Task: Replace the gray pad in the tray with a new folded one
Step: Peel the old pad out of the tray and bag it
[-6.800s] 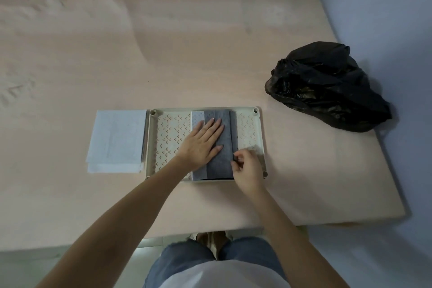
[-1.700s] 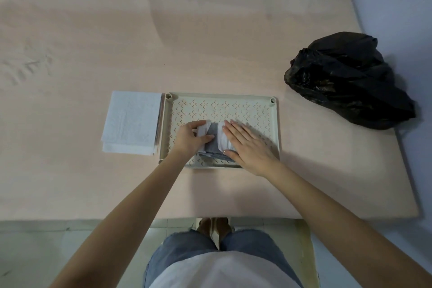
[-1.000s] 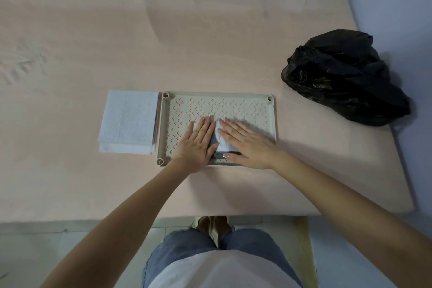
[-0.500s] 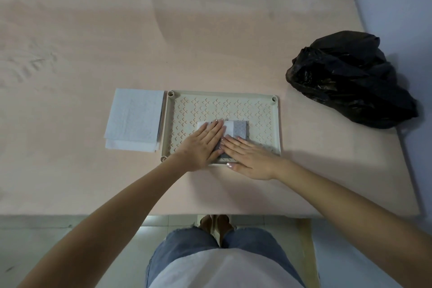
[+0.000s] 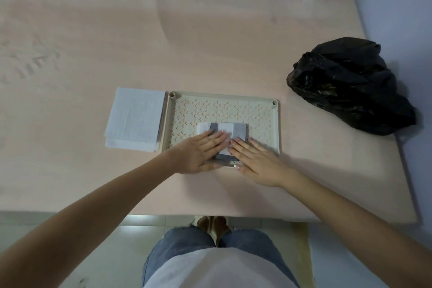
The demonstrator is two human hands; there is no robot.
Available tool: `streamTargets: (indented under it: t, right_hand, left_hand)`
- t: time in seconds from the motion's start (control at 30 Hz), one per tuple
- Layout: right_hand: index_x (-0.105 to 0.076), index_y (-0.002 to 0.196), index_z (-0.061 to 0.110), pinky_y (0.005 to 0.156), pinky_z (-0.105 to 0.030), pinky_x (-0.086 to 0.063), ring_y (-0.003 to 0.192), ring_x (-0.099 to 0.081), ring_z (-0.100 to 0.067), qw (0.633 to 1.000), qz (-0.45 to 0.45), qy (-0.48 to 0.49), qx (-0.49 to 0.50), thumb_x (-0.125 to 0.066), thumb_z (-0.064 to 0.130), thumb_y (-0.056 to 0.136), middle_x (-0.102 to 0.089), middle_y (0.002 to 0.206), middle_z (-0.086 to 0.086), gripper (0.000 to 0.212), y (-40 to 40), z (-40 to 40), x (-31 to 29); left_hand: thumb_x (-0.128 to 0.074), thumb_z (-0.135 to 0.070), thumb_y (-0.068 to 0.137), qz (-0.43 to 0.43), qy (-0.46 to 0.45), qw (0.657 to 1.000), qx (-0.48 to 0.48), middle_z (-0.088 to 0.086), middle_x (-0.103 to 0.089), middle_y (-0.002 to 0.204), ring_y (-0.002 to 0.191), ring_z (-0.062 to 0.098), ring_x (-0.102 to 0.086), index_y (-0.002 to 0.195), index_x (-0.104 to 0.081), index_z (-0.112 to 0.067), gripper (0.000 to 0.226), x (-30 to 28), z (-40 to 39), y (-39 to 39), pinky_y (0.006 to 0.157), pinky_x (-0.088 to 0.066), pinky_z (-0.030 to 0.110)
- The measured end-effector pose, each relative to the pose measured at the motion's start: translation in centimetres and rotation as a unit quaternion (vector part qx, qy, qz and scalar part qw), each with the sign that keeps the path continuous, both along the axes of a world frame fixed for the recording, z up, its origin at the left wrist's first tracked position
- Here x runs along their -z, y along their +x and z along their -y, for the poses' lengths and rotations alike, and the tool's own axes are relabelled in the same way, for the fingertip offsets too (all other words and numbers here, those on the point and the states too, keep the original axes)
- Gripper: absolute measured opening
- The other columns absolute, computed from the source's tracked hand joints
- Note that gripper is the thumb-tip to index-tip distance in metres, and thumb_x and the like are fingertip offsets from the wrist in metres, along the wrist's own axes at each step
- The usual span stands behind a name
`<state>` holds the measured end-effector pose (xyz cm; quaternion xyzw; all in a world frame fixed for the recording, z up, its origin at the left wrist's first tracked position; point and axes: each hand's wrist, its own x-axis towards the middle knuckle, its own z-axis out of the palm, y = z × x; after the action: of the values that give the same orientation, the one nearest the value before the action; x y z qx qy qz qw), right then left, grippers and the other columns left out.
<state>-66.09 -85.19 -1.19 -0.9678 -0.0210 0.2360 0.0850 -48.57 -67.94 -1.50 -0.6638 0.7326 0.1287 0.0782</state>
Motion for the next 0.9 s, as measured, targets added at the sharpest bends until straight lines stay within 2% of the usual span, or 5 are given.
streamTargets:
  t: [0.37,0.47,0.6,0.7,0.9]
  right_hand:
    - [0.013,0.146,0.025,0.112,-0.027,0.019,0.139,0.025,-0.006,0.999,-0.034,0.032,-0.012,0.015,0.062,0.079,0.024,0.151,0.008,0.076,0.2,0.3,-0.4]
    - [-0.017,0.149,0.024,0.118,-0.029,0.007,0.143,0.006,-0.002,0.992,-0.015,0.114,0.051,-0.007,0.055,0.093,0.001,0.155,0.013,0.065,0.4,0.5,-1.3]
    - [-0.066,0.111,0.011,0.095,-0.046,-0.045,0.112,-0.054,-0.019,0.917,0.212,0.209,0.268,-0.053,0.022,0.095,-0.062,0.119,0.0,0.024,0.8,-0.3,-1.4]
    - [-0.06,0.096,0.012,0.078,-0.04,-0.051,0.089,-0.058,-0.018,0.853,0.251,0.144,0.433,-0.067,0.03,0.084,-0.056,0.098,0.001,0.023,2.4,-1.5,-1.6]
    - [-0.048,0.117,0.008,0.072,-0.033,-0.047,0.1,-0.058,-0.025,0.804,0.073,0.169,0.566,-0.077,0.039,0.07,-0.059,0.109,-0.006,0.064,4.5,-3.4,-0.7]
  left_hand:
    - [0.0,-0.055,0.094,0.012,0.103,0.994,0.022,0.005,0.019,0.156,0.142,0.016,0.024,0.15,0.011,-0.016,0.068,0.5,-0.8,-0.6,0.115,0.017,0.032]
    - [-0.005,-0.056,0.094,-0.128,0.053,0.989,-0.059,-0.002,-0.011,0.157,0.146,0.012,0.0,0.148,-0.028,-0.022,0.068,-0.4,-0.8,-0.4,0.12,0.001,0.034]
    - [-0.044,-0.047,0.087,-0.184,-0.226,0.862,-0.414,0.005,-0.064,0.105,0.095,0.027,-0.061,0.098,-0.069,-0.012,0.045,-1.2,-0.4,-1.7,0.075,-0.048,0.034]
    - [-0.064,-0.051,0.081,-0.178,-0.087,0.772,-0.604,0.01,-0.05,0.117,0.104,0.028,-0.054,0.115,-0.049,-0.005,0.059,-1.6,0.9,-2.3,0.077,-0.046,0.039]
    - [-0.072,-0.044,0.076,-0.155,-0.005,0.772,-0.617,0.018,-0.045,0.124,0.115,0.031,-0.045,0.123,-0.038,0.002,0.074,-1.7,2.7,-3.4,0.096,-0.038,0.035]
